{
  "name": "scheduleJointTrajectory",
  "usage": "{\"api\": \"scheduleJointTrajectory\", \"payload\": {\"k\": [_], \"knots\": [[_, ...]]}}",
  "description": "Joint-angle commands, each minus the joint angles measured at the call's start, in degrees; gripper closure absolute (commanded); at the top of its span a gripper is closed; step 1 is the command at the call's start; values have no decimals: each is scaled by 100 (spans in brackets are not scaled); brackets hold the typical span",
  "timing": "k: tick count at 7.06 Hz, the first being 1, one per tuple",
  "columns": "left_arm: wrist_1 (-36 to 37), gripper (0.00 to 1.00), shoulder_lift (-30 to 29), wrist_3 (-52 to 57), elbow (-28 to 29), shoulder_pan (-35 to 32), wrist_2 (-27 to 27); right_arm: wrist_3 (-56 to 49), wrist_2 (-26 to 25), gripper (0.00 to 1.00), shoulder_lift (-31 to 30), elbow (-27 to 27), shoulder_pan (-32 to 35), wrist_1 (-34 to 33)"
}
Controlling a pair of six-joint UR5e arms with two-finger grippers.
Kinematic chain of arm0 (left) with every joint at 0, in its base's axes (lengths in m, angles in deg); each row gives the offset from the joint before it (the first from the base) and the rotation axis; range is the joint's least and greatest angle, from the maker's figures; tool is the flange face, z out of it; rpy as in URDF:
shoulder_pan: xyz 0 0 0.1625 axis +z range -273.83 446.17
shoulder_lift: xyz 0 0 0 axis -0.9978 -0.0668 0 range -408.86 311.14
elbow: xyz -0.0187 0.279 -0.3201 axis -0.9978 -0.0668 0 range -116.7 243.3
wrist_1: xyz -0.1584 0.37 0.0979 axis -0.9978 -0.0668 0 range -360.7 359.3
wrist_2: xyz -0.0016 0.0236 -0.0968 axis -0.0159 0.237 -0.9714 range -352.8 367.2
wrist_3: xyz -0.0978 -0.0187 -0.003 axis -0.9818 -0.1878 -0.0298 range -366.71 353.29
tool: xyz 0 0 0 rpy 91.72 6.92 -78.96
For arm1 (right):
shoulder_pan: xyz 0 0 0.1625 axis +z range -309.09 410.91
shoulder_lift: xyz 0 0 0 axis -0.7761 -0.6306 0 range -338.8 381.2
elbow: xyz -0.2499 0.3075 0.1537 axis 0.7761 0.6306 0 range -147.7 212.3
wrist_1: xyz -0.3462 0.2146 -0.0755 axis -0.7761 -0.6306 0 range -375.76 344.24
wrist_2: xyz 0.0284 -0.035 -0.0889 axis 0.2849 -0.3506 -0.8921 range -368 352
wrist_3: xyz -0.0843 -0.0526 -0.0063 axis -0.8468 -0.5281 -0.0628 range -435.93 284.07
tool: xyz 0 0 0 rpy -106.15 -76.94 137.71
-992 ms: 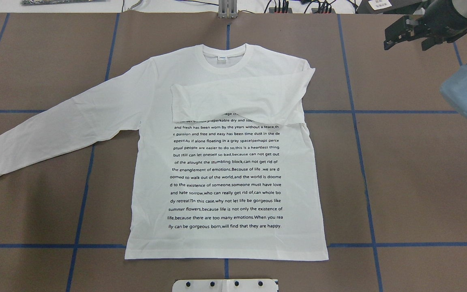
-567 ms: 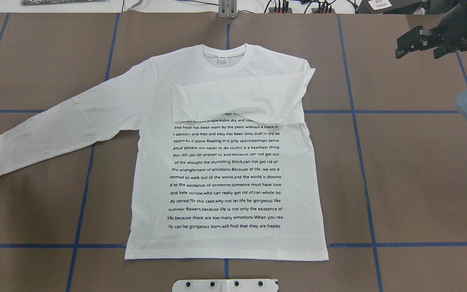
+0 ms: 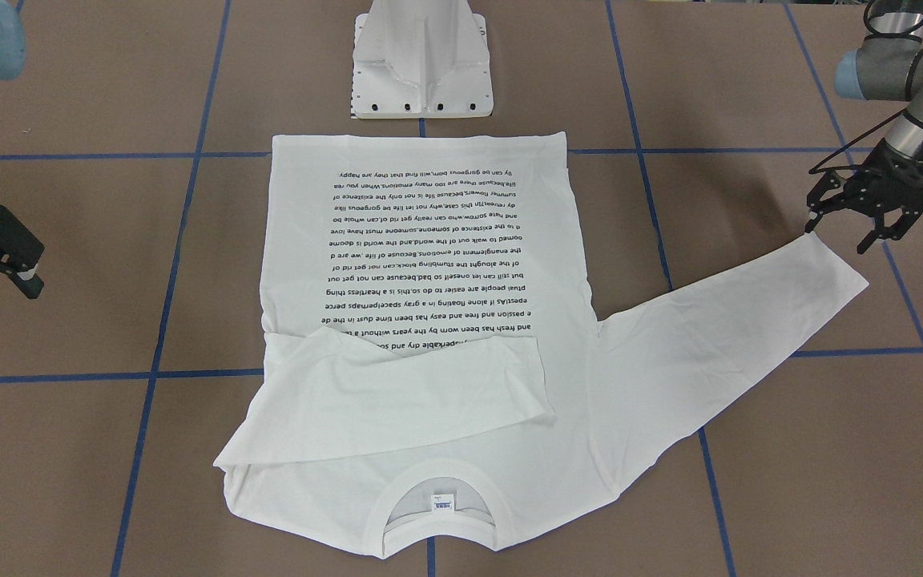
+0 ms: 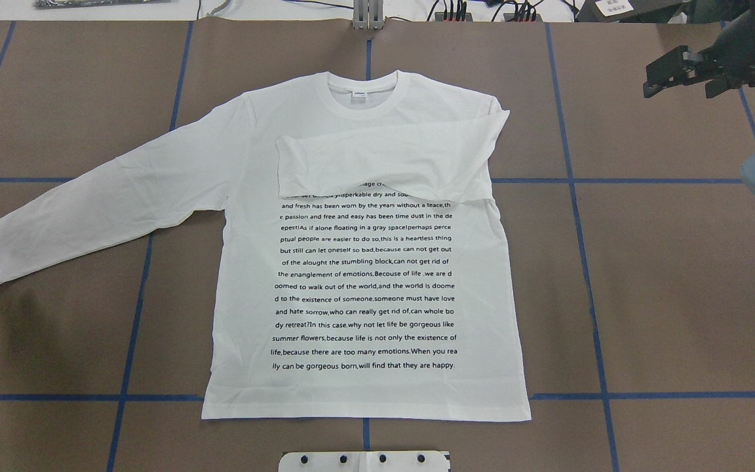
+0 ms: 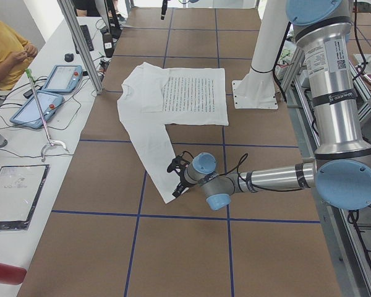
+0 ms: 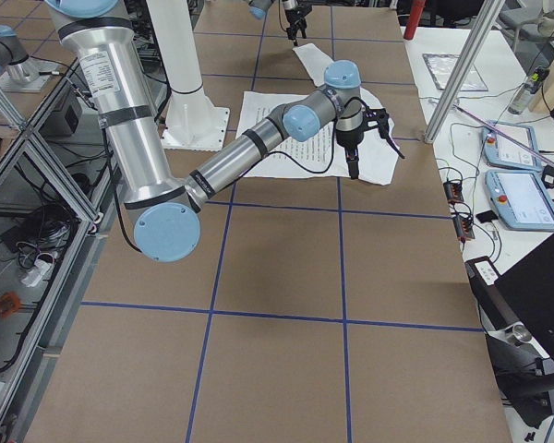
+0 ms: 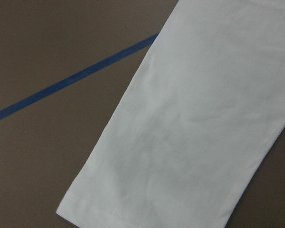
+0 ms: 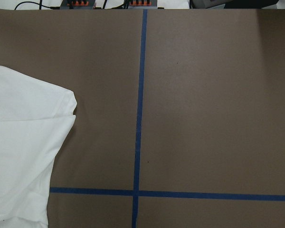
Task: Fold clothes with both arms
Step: 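Grasp the sleeve cuff nearest the left gripper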
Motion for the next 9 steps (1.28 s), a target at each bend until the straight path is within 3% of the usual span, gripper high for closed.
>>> {"api": "scheduleJointTrajectory", "payload": {"k": [1, 3, 5, 9], "knots": [[-125, 10, 98, 14, 15, 140, 37, 0, 0, 0, -68, -10, -5, 9], [-214, 11, 161, 6, 15, 263, 64, 0, 0, 0, -69, -10, -5, 9], [-214, 21, 161, 6, 15, 316, 151, 0, -9, 0, -78, -10, -5, 9], [-214, 25, 108, 6, 24, 334, 362, 0, -62, 0, -86, -10, -5, 9]]}}
